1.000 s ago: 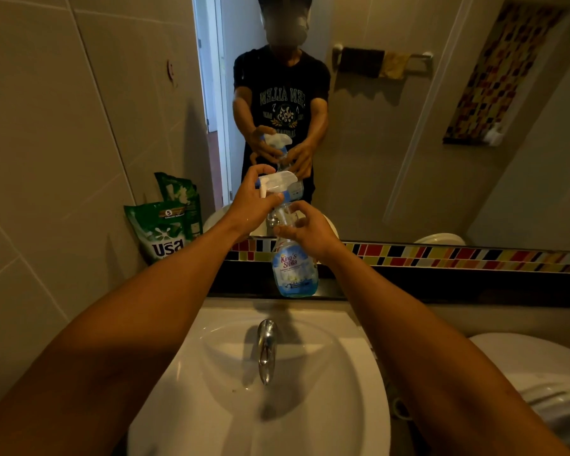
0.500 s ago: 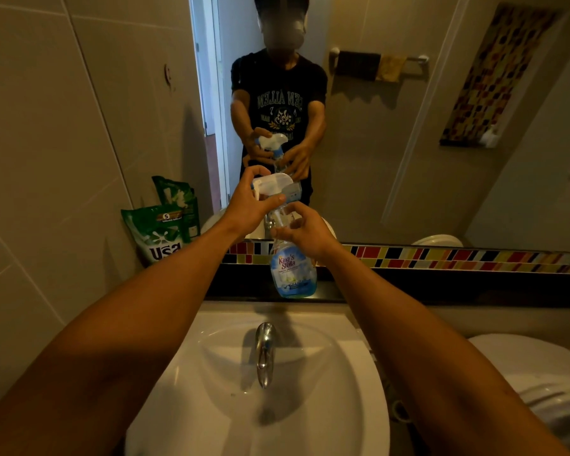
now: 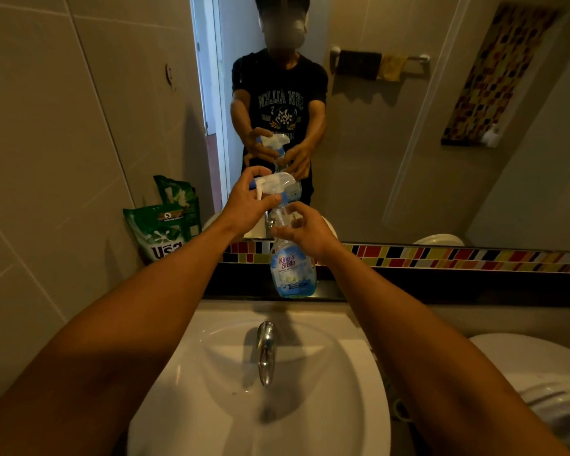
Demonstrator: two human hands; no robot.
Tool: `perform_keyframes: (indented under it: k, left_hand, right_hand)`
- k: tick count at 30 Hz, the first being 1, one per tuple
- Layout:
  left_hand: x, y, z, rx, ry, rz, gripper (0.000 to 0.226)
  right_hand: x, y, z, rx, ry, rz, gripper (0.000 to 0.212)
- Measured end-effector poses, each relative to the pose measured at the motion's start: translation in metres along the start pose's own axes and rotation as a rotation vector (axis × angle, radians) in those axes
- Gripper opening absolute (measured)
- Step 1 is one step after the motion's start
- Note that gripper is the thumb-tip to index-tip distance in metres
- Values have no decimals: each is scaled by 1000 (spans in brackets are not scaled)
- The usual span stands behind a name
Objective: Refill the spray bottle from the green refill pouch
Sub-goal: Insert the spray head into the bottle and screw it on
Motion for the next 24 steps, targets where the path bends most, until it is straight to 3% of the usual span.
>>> perform_keyframes:
  k: [9,16,20,24]
  left_hand:
    - [-8,1,1,8,-46,-29,52]
    - [-12,6,2,-66,19,15,51]
    - [-8,2,-3,-6,53,18,58]
    - [-10,-3,-5,22,21,24,55]
  right_hand:
    - [7,9,-1,-35,26,1,56]
    - [10,6,-3,-39,113,122,52]
    - [14,12,-2,-75,85,73,59]
    - [13,10,0,-49,62,51,54]
Point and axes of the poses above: each hand's wrist, its own z-axis towards the middle knuckle, its own x-axis out of the palm, y = z × x, the point moved 9 cm from there along z, towards the middle knuckle, and after that the axes turned 11 degrees about -z, right-handed, at the moved point
